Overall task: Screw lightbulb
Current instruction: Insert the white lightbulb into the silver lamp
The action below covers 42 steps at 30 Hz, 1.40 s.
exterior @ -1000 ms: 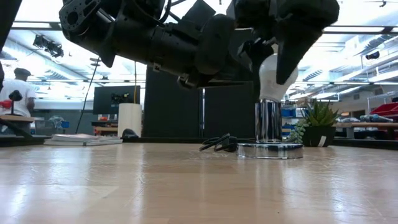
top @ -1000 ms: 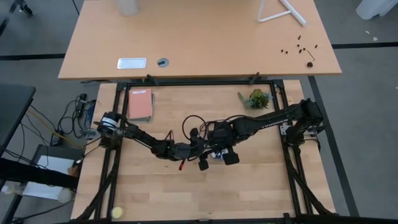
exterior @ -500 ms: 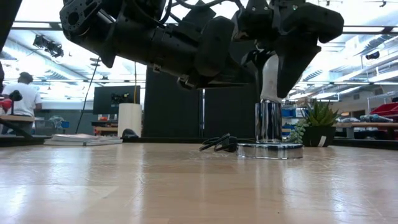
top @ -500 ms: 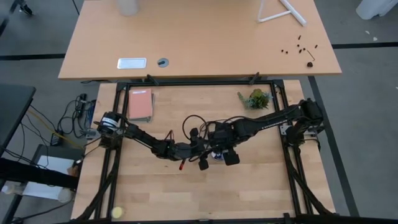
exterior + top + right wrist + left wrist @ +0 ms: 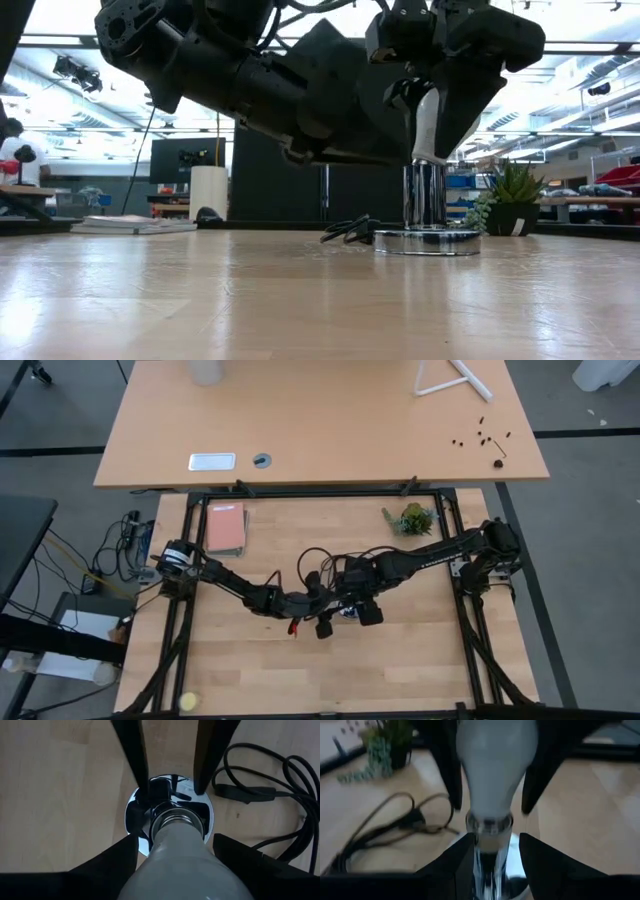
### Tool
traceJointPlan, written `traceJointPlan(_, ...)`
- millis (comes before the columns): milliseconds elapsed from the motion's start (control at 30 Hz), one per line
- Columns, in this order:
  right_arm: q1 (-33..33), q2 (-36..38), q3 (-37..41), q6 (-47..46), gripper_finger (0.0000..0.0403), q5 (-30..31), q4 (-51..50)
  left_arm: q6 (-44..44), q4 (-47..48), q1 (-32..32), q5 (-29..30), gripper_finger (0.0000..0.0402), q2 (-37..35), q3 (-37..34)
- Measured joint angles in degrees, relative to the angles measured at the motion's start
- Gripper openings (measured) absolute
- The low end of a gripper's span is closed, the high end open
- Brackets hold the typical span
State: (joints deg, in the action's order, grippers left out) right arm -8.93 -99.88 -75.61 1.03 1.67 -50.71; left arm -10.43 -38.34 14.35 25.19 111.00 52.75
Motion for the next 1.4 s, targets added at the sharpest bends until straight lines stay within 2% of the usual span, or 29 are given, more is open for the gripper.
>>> traceJointPlan(200,0.0,0.0,-2.7,1.1,0.0256,0.3,-2.4,-5.3,2.9,0.2,0.0,0.0179,0.0,0.0)
traceJointPlan(400,0.0,0.0,-6.9,2.2,0.0259,0.3,-7.1,-6.3,3.7,1.2,2.6,0.0226,0.0,0.0)
traceJointPlan(600,0.0,0.0,-9.4,2.2,0.0260,0.3,-12.0,-4.2,-1.7,1.7,3.5,0.0263,3.3,0.0)
traceJointPlan(733,0.0,0.1,-10.5,1.3,0.0262,0.3,-15.3,-2.1,-12.3,2.2,4.4,0.0265,9.0,-0.1)
traceJointPlan(867,-0.2,0.1,-10.6,0.5,0.0260,0.3,-17.3,1.7,-21.5,2.5,8.2,0.0259,12.0,-0.1)
traceJointPlan(1133,-0.8,0.1,-10.6,0.1,0.0263,0.3,-17.1,4.2,-26.0,1.7,10.0,0.0257,15.9,1.1)
traceJointPlan(1267,-0.8,-0.2,-10.7,0.1,0.0262,0.3,-14.6,6.6,-29.6,1.4,9.9,0.0264,19.1,4.3)
traceJointPlan(1400,-0.7,-0.3,-10.7,0.5,0.0260,0.3,-13.4,9.0,-29.0,1.1,9.7,0.0265,19.9,6.5)
